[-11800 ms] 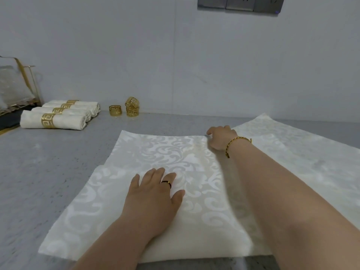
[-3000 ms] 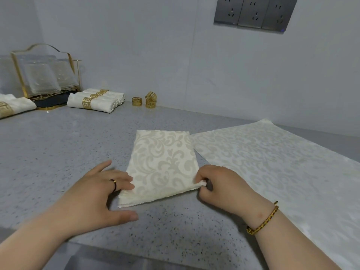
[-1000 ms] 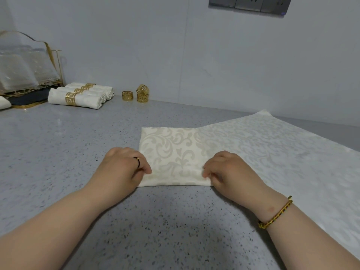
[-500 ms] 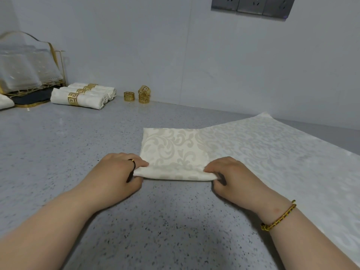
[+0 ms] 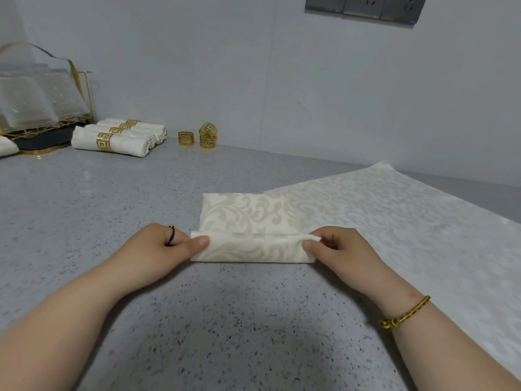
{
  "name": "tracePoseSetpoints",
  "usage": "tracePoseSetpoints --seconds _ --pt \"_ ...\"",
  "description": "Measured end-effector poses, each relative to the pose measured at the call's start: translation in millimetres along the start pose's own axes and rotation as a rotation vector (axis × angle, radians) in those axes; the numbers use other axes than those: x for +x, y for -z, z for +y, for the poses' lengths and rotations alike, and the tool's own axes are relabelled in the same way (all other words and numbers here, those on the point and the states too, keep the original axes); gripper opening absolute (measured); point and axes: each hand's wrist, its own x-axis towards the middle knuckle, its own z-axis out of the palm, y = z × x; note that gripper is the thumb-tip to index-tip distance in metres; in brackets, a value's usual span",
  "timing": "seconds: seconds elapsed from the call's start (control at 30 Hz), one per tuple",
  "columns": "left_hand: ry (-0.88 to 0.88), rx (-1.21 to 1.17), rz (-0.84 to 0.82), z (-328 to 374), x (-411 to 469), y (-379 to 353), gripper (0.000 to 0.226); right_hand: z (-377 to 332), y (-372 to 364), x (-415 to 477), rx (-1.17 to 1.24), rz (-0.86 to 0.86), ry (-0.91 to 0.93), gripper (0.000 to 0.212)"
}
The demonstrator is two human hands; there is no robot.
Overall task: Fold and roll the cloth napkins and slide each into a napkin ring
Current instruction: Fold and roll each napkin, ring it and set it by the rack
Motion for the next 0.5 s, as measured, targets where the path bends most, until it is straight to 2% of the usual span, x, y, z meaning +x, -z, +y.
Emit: tracePoseSetpoints --seconds 0.13,0.2,0.27,0.37,0.43,0.5 --pt "0.079 -0.022 0.123 1.3 4.5 -5.4 0.059 -3.5 -16.7 5.6 -0.056 0.167 0.028 0.007" --pt "0.117 0.024 0.145 2.5 5.2 -6.2 0.064 -3.2 -21.7 7.5 -0.106 0.164 0.011 0.012" --pt "0.122 0.176 0.17 5.0 3.0 -7.8 0.062 -2.3 -23.4 7.2 -0.185 0.141 -0.007 0.022" --pt "0.059 0.377 0.249 8.7 -0.5 -8.2 0.045 -3.6 -23.0 5.1 -0.336 0.158 0.031 0.026" --pt "-0.022 0.364 0.307 9.3 -2.0 -6.6 0.023 -6.4 -21.6 3.5 -0.355 0.21 0.127 0.021" --pt "-0.113 0.261 0.28 8.8 -3.4 -5.3 0.015 -8.3 -19.5 2.8 -0.339 0.183 0.241 0.015"
